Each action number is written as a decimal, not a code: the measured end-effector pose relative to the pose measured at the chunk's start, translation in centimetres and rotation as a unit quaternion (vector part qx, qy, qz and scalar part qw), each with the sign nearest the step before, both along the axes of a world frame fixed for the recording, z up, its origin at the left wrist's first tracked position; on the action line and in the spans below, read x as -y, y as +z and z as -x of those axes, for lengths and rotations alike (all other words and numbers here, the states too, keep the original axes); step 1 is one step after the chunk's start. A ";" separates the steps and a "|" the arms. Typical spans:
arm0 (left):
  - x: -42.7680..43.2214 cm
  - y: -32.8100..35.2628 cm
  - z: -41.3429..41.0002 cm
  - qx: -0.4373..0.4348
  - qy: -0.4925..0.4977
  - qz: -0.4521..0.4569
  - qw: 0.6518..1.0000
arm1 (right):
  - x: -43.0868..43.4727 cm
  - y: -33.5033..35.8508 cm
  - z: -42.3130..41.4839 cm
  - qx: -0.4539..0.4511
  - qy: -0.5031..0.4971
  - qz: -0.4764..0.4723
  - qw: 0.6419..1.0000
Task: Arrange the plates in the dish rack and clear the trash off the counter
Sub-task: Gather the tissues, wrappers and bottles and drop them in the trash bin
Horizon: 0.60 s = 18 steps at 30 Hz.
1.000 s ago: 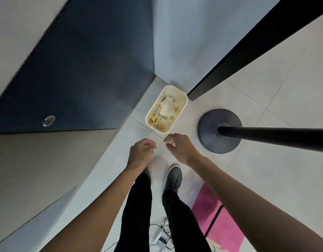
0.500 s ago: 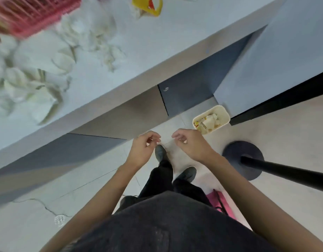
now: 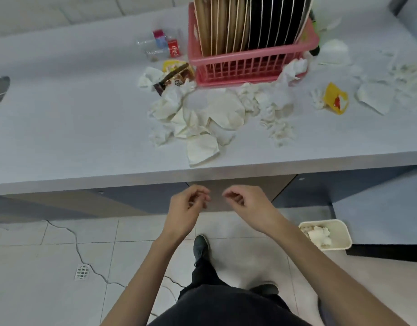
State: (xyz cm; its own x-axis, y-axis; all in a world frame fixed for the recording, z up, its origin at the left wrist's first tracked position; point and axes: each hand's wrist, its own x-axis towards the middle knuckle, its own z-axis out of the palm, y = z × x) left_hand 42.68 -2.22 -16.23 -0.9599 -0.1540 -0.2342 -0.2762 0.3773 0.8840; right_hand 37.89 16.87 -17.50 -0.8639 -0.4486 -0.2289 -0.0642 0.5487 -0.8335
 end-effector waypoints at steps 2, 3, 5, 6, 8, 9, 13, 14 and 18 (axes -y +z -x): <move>3.1 0.6 1.1 -0.006 0.008 -0.007 1.000 | 2.8 0.9 1.6 -0.001 -0.003 0.003 1.000; 4.6 0.8 1.8 -0.008 0.009 -0.009 1.000 | 4.1 1.4 2.4 -0.003 -0.006 0.006 1.000; 7.4 1.1 3.1 -0.012 0.006 -0.016 1.000 | 6.8 2.3 3.9 -0.014 -0.014 0.013 1.000; 8.8 1.2 3.8 -0.017 0.003 -0.018 1.000 | 8.1 2.7 4.7 -0.020 -0.017 0.016 1.000; 11.5 1.3 5.4 -0.030 -0.003 -0.013 0.999 | 10.6 3.2 6.4 -0.020 -0.023 0.020 0.999; 12.8 1.4 6.3 -0.036 -0.004 -0.007 0.999 | 11.7 3.4 7.2 -0.019 -0.027 0.021 0.999; 17.9 1.8 10.9 -0.065 -0.004 0.017 0.998 | 15.9 4.6 10.9 -0.077 -0.036 0.005 0.996; 19.1 1.9 12.2 -0.072 -0.003 0.025 0.997 | 16.9 4.8 11.7 -0.102 -0.030 -0.011 0.994; 23.6 1.9 18.5 -0.110 -0.022 0.098 0.989 | 20.7 4.2 14.3 -0.172 0.045 -0.126 0.976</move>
